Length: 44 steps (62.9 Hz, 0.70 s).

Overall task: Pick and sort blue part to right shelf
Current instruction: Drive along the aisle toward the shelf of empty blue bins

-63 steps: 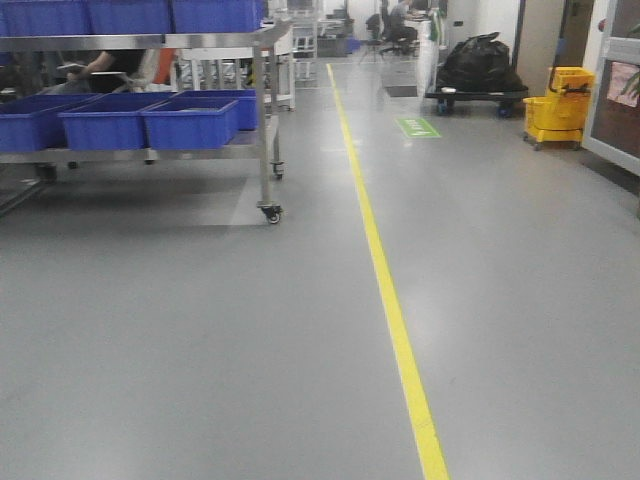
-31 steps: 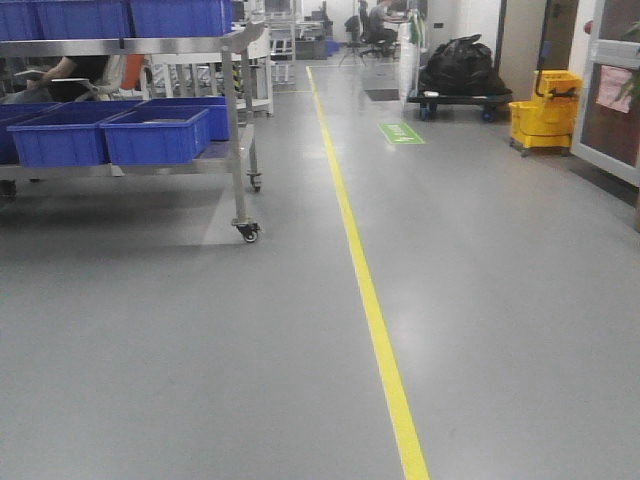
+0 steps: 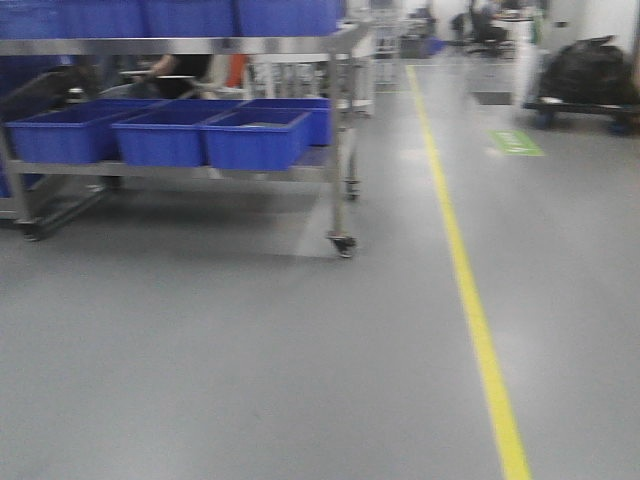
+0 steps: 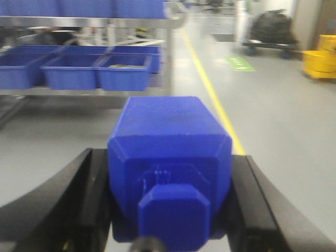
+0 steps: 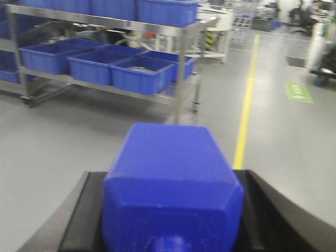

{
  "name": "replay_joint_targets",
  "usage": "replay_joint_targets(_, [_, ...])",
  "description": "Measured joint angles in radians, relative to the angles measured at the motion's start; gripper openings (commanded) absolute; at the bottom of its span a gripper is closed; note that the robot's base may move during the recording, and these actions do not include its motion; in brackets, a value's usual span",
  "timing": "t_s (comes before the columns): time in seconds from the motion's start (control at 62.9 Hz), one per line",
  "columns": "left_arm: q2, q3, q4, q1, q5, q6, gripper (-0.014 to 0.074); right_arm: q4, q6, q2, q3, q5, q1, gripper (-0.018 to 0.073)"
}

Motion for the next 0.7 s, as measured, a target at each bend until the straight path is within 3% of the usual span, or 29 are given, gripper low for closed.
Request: replay_joint_targets(0.7, [0.0, 0.0, 0.0, 0.0, 0.0, 0.0, 0.0332, 0.0, 0.0, 0.0, 0.0, 0.0, 0.0, 0.0393])
